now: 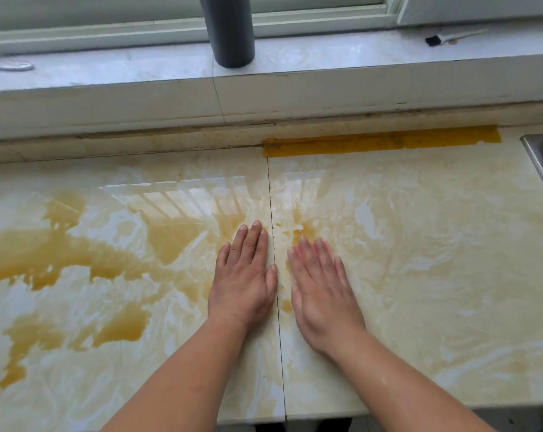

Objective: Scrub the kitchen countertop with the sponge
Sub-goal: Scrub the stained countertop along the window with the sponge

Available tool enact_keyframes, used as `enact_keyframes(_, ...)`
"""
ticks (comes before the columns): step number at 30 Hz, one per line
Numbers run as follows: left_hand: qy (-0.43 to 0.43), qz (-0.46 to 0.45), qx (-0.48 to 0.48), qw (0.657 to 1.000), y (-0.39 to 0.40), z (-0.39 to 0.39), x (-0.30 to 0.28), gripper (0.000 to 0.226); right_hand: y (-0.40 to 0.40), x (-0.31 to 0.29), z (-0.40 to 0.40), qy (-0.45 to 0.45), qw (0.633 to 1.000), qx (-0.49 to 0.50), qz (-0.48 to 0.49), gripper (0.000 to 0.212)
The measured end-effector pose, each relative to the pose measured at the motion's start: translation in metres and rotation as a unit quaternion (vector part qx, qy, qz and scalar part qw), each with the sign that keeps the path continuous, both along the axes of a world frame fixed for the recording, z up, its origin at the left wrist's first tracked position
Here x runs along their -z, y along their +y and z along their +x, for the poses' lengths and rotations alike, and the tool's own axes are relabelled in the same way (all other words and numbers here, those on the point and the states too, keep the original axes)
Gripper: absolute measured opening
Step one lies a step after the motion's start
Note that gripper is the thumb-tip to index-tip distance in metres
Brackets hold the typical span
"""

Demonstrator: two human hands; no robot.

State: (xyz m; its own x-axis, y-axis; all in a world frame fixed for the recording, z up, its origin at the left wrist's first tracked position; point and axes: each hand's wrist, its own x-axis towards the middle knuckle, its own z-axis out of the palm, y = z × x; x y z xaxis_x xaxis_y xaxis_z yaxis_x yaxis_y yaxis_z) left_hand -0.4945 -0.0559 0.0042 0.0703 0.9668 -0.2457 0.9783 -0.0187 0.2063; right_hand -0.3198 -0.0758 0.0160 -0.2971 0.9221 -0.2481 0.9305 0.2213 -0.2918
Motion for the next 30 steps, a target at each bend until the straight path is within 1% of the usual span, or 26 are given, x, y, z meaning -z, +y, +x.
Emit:
enact_keyframes(2,0.004,0.002,0.000,1.000,0.000,0.000,0.000,0.068,0.036,-0.004,-0.010,-0.007,1.000,0.011,-0.011,0.066)
enact_keyframes(4,0.005,0.002,0.003,1.000,0.000,0.000,0.000,0.068,0.045,-0.005,-0.013,-0.005,1.000,0.007,-0.013,0.067)
enact_keyframes(8,0.008,0.002,0.005,1.000,-0.001,0.000,0.001,0.068,-0.007,-0.002,0.000,0.007,1.000,-0.009,0.013,0.067)
enact_keyframes(10,0.006,0.002,0.004,1.000,-0.001,0.000,0.002,0.069,-0.018,0.001,0.005,0.005,1.000,-0.010,0.000,0.066)
enact_keyframes(16,0.013,-0.010,-0.004,1.000,-0.001,0.000,0.005,0.072,0.047,-0.004,-0.014,-0.003,1.000,0.000,-0.022,0.067)
enact_keyframes(18,0.016,-0.012,-0.012,1.000,-0.002,0.000,0.005,0.073,0.039,-0.005,-0.011,0.001,1.000,-0.007,-0.022,0.068)
enact_keyframes(21,0.027,-0.016,-0.013,0.999,-0.002,0.000,0.004,0.074,0.003,-0.002,0.005,0.009,1.000,-0.021,0.004,0.067)
enact_keyframes(23,0.027,-0.023,-0.013,0.999,-0.001,0.000,0.005,0.075,-0.004,0.000,0.012,0.006,1.000,-0.021,-0.003,0.066)
enact_keyframes(28,0.031,-0.023,-0.015,0.999,-0.001,0.001,0.006,0.075,0.062,0.000,-0.009,0.000,1.000,0.000,-0.007,0.066)
enact_keyframes(30,0.031,-0.023,-0.016,0.999,-0.001,0.000,0.006,0.074,0.073,-0.002,-0.014,0.002,1.000,0.002,-0.010,0.067)
